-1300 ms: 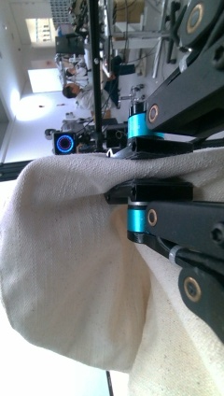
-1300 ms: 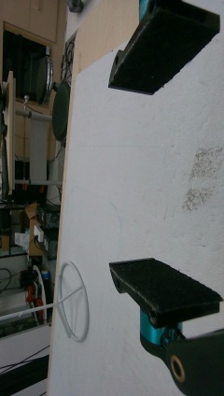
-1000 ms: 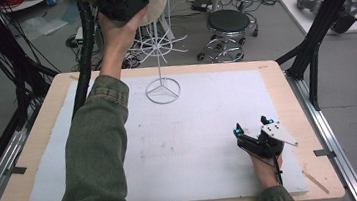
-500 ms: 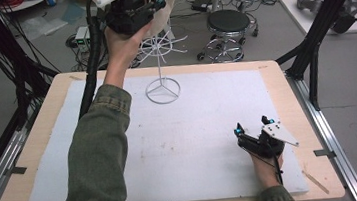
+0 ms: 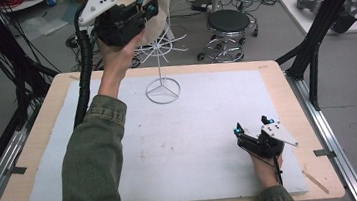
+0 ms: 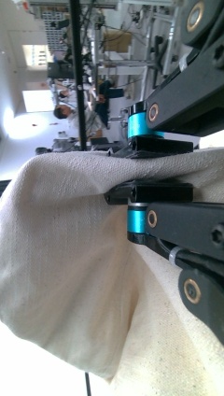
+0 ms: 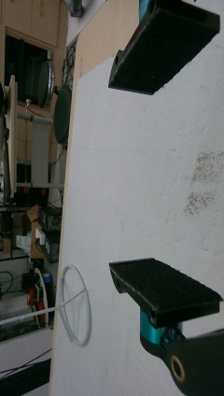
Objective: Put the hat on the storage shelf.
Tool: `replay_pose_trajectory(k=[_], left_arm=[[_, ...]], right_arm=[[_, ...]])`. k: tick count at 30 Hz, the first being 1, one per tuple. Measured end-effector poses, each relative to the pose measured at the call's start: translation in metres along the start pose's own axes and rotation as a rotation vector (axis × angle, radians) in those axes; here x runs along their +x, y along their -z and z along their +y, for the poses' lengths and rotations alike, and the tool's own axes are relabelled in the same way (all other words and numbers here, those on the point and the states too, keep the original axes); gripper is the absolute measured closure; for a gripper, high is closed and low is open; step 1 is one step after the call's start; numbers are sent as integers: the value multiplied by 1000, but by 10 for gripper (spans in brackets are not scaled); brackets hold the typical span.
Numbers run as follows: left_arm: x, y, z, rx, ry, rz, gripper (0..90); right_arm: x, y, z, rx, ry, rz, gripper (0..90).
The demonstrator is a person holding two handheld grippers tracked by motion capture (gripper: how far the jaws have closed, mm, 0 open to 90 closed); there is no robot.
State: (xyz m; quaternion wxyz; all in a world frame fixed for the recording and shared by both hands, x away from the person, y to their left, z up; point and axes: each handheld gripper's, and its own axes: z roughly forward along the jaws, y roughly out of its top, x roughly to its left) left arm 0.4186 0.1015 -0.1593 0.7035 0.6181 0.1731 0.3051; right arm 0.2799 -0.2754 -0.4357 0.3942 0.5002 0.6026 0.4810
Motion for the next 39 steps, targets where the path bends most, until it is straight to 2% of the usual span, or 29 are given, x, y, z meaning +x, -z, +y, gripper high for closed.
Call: replay_pose_trajectory(k=[6, 11, 15, 20, 23, 29, 35, 36, 39], left_arm=[[-3, 0, -13, 49, -30, 6, 805], [-4, 0, -26, 67, -15, 7, 804], [-4, 2, -39, 102, -23, 8, 798], [-3, 5, -57, 107, 7, 19, 794], [-3, 6, -65, 114, 11, 20, 790], [-1, 10, -67, 110, 21, 19, 773], [1, 12, -68, 108, 41, 20, 687], [1, 12, -68, 108, 44, 22, 644], [0, 13, -70, 113, 46, 36, 595]], right_arm=[[0, 0, 0, 6, 3, 1, 99], [0, 0, 0, 4, 4, 2, 99], [0, 0, 0, 6, 7, 2, 99], [0, 0, 0, 7, 4, 3, 99], [0, 0, 0, 8, 5, 3, 99], [0, 0, 0, 7, 5, 3, 99], [0, 0, 0, 7, 5, 2, 99], [0, 0, 0, 5, 8, 1, 99], [0, 0, 0, 6, 6, 3, 99]])
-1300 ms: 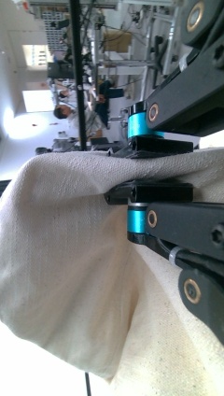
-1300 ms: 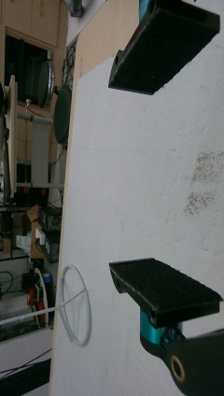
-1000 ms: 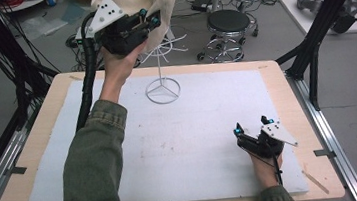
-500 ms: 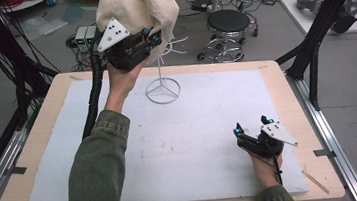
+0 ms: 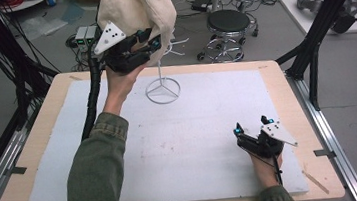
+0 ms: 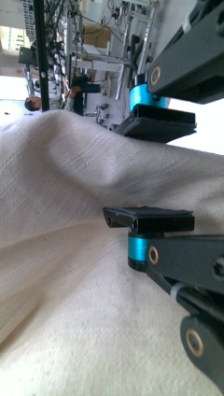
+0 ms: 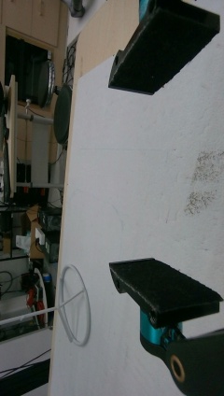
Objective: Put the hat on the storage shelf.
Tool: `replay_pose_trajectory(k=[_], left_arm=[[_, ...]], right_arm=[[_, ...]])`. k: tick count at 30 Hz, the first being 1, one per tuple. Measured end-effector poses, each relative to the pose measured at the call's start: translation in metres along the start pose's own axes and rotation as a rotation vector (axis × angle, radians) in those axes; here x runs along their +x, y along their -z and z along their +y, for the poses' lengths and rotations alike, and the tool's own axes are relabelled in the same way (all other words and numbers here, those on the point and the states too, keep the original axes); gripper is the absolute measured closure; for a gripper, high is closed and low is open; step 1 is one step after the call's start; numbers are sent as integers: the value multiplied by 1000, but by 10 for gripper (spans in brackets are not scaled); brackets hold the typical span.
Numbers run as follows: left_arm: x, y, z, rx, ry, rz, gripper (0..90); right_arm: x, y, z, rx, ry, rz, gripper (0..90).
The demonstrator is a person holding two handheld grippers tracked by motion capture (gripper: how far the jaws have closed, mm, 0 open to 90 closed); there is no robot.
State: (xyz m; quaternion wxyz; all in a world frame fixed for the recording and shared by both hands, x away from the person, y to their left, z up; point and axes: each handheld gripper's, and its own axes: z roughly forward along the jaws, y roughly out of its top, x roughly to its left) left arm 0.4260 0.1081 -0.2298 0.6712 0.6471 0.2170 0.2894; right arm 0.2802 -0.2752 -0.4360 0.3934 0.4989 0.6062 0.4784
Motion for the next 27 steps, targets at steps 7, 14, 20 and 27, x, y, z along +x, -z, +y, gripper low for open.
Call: replay_pose_trajectory(k=[7, 14, 20, 27], left_arm=[[0, 4, -4, -8, 0, 13, 477], [-1, 10, -2, -39, -15, 41, 351], [0, 17, 2, -55, -14, 74, 295], [-3, 27, 0, -54, -20, 103, 270]], right_arm=[[0, 0, 0, 0, 0, -1, 99], [0, 0, 0, 0, 0, -2, 99], [0, 0, 0, -1, 1, -1, 99], [0, 0, 0, -1, 1, -1, 99]])
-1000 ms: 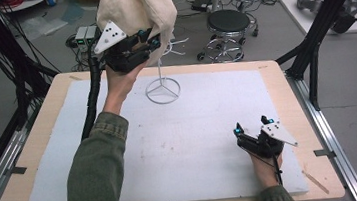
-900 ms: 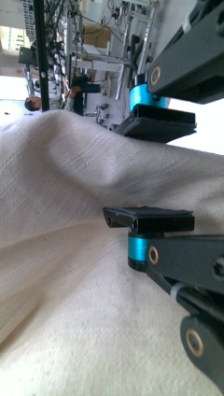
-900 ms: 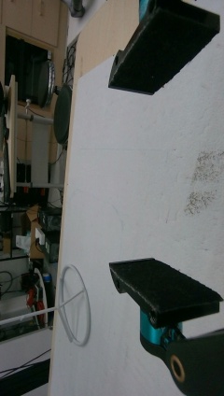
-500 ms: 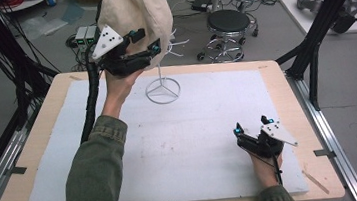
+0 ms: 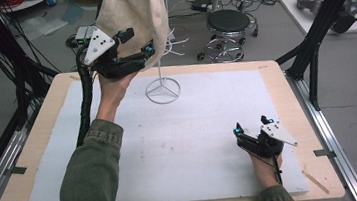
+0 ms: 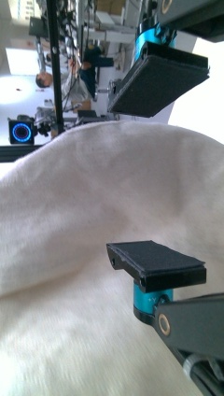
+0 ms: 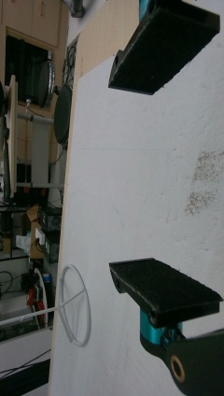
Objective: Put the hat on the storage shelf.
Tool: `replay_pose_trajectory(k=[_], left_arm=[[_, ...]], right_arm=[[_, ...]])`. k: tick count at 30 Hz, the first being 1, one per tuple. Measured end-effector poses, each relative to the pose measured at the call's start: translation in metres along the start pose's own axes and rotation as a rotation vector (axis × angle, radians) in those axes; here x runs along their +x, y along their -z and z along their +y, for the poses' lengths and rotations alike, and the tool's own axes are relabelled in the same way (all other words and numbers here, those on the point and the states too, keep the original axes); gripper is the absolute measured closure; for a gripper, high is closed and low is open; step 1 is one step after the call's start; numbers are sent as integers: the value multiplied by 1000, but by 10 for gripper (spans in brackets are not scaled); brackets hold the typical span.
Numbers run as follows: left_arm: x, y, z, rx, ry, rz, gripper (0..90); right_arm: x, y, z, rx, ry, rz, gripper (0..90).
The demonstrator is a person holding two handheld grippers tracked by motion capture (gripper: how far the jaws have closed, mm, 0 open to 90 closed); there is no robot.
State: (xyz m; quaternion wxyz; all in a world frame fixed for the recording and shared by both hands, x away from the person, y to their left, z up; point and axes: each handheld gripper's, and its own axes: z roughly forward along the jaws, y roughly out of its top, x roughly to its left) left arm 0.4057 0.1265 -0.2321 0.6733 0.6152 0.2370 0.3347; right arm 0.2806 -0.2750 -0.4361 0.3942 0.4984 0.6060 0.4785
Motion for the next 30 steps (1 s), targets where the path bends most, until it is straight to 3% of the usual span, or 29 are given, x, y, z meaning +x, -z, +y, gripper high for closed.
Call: replay_pose_trajectory(k=[4, 9, 15, 20, 25, 28, 30], left_arm=[[1, 9, -1, -9, 12, 14, 258], [3, 21, -1, 16, 7, 40, 236], [6, 40, -5, 34, -6, 100, 218], [13, 56, -11, 41, 12, 141, 205], [17, 72, -20, 37, 31, 161, 201], [19, 85, -27, 21, 54, 139, 201], [20, 91, -31, 18, 55, 152, 200]], right_arm=[[0, 0, 0, -3, 1, -1, 99], [0, 0, 0, -3, -3, 1, 99], [0, 0, 0, -5, 3, -1, 99], [1, -1, 0, -9, 5, 0, 99], [2, -1, 0, -3, -1, 1, 99], [2, -1, 0, -3, 1, 2, 99], [2, -1, 0, -4, 2, 1, 99]])
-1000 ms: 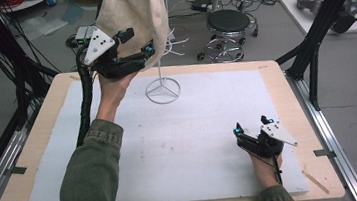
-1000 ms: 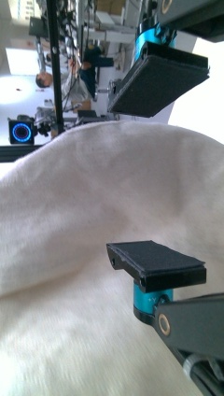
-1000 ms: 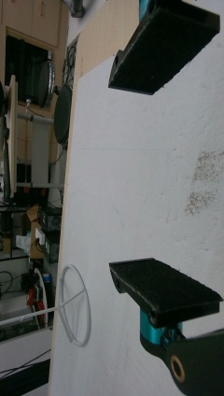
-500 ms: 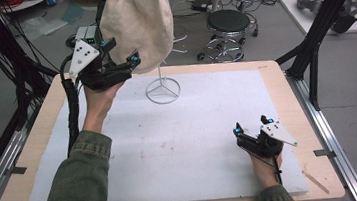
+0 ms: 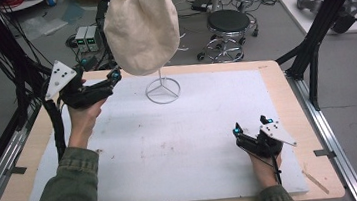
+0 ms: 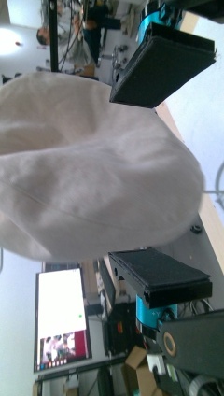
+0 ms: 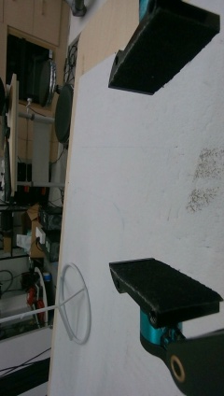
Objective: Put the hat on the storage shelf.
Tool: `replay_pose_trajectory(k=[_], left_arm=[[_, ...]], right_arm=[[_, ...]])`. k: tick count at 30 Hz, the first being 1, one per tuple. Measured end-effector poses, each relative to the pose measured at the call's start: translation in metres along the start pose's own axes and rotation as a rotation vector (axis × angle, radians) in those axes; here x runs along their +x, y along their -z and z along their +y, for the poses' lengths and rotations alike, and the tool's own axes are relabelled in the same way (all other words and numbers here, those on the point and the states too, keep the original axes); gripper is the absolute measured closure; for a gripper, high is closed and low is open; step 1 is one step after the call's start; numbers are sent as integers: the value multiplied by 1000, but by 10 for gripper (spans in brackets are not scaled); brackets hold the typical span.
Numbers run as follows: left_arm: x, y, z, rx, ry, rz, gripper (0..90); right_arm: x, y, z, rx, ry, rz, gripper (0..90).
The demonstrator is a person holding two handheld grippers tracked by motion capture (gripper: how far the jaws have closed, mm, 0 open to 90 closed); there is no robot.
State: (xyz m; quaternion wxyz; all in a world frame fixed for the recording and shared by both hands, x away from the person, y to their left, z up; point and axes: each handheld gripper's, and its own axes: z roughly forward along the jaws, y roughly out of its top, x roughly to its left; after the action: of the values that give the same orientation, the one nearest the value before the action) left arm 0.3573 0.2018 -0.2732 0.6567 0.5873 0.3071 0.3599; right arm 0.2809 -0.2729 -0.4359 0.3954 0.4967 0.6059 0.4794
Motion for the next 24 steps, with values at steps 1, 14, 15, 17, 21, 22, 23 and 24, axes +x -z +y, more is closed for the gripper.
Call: replay_pose_trajectory(k=[1, 14, 15, 17, 21, 22, 23, 24], left_arm=[[2, 5, -3, 0, 8, 7, 201], [20, 57, -33, 5, 37, 128, 189], [22, 61, -36, 3, 43, 137, 188], [24, 70, -41, 1, 62, 149, 188], [29, 86, -50, 17, 71, 189, 188], [30, 90, -52, 19, 74, 199, 186], [32, 96, -55, 26, 72, 216, 186], [32, 99, -56, 29, 72, 224, 185]], right_arm=[[0, 0, 0, 1, 0, 0, 99], [0, 0, 0, 5, -11, -2, 99], [0, 0, 0, 5, -10, -2, 99], [0, 0, 0, 7, -9, -2, 99], [1, 0, 0, 7, -10, 0, 99], [0, 0, 0, 5, -8, 0, 99], [0, 0, 0, 5, -9, 0, 99], [0, 0, 0, 6, -11, 1, 99]])
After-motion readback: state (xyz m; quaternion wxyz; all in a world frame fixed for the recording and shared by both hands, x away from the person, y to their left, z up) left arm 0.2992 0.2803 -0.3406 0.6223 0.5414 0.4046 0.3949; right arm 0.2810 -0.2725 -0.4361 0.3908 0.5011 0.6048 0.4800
